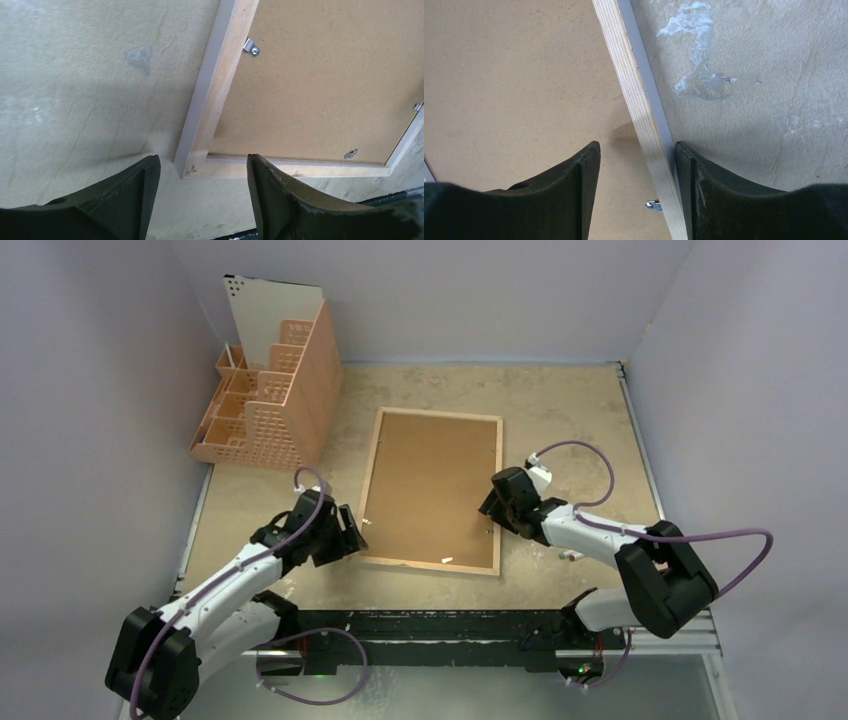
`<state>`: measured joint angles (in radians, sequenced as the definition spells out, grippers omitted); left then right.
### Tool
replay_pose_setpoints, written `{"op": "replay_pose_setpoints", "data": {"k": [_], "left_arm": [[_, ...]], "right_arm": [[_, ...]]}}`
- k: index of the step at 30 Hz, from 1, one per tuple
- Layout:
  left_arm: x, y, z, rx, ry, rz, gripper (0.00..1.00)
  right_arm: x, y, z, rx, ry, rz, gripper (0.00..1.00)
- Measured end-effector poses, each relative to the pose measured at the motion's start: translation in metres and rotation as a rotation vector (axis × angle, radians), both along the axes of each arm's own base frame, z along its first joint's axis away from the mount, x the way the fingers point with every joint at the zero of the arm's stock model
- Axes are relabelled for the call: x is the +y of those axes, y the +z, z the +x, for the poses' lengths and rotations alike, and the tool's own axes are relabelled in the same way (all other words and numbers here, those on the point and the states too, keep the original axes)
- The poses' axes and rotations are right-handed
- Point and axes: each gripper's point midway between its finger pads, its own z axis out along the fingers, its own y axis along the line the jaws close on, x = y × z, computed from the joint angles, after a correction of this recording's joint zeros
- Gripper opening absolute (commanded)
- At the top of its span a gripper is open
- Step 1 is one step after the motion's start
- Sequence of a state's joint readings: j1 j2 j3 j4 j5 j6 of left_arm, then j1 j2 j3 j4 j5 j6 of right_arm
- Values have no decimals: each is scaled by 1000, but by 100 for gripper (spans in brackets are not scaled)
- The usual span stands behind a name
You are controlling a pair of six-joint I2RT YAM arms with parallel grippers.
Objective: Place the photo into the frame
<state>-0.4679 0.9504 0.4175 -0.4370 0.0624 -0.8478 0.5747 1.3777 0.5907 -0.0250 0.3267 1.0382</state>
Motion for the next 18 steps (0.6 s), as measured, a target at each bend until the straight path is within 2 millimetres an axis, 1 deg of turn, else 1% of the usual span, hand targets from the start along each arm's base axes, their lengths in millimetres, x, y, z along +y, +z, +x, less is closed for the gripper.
{"op": "replay_pose_setpoints", "data": {"k": [1,3,5,8,10,13,15,18], "left_arm": [[3,2,-1,4,15,10,67],[8,10,0,-3,49,25,67],[12,23,3,-30,80,24,67],[9,40,9,-66,95,-6,67],[5,42,8,-59,93,-23,66],[0,38,3,-23,77,-49,65],[-5,34,-3,3,58,-68,64],[-11,30,-14,51,23,-92,64]], "right_arm": [[0,0,1,-3,0,1,61],[0,1,2,-9,-1,-1,66],[-1,2,4,-15,-2,-9,70],[-6,4,9,-21,-12,-46,75],[-12,9,15,-29,-27,-78,76],[-15,25,31,-72,-47,-101,76],[-14,42,46,-118,-53,-106,76],[-8,76,72,-199,-55,-110,76]]}}
